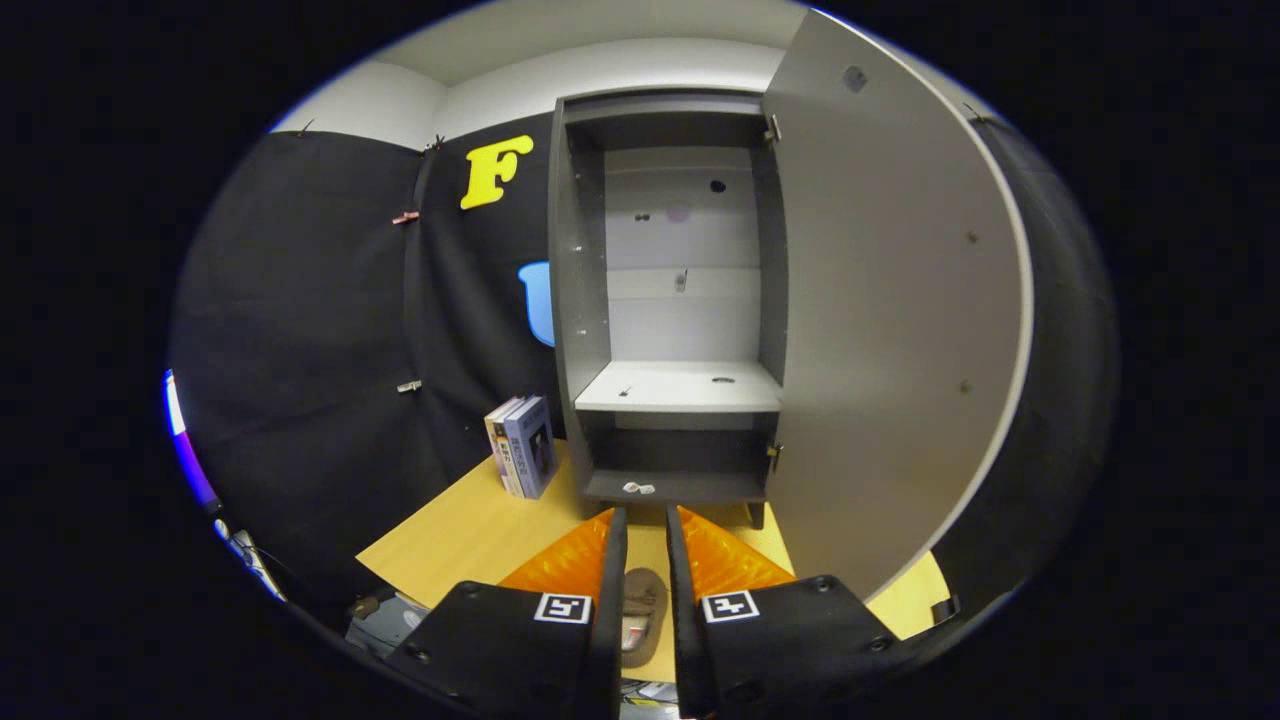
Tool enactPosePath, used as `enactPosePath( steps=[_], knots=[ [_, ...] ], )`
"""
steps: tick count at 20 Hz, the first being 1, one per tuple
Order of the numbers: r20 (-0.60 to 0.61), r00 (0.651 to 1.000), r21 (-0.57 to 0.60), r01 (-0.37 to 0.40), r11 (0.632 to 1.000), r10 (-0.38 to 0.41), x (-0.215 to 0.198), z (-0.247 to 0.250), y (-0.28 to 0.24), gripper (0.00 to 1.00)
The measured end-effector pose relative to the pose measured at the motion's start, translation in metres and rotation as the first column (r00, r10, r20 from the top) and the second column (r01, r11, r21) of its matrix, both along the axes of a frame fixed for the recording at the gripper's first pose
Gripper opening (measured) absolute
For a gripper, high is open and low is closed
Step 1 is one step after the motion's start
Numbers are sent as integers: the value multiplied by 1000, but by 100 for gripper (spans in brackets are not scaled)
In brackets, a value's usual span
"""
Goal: Open the shoe cabinet door, grab the shoes and put them into the shoe cabinet, then close the shoe cabinet door.
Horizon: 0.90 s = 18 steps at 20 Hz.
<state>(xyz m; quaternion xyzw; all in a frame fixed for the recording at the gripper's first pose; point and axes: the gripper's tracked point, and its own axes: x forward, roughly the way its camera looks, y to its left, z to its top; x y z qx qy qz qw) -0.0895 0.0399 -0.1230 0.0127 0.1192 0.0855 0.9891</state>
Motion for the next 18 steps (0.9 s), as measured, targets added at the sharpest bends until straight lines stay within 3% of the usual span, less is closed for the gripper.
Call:
enactPosePath(
  steps=[6, 11, 18],
  knots=[
    [-133, 991, 7, 24, 1000, -23, 34, -85, 43, 26],
    [-241, 969, -54, 46, 997, -58, 51, -163, 58, 26],
    [-415, 904, -57, 88, 994, -104, 66, -267, 60, 26]
  ],
)
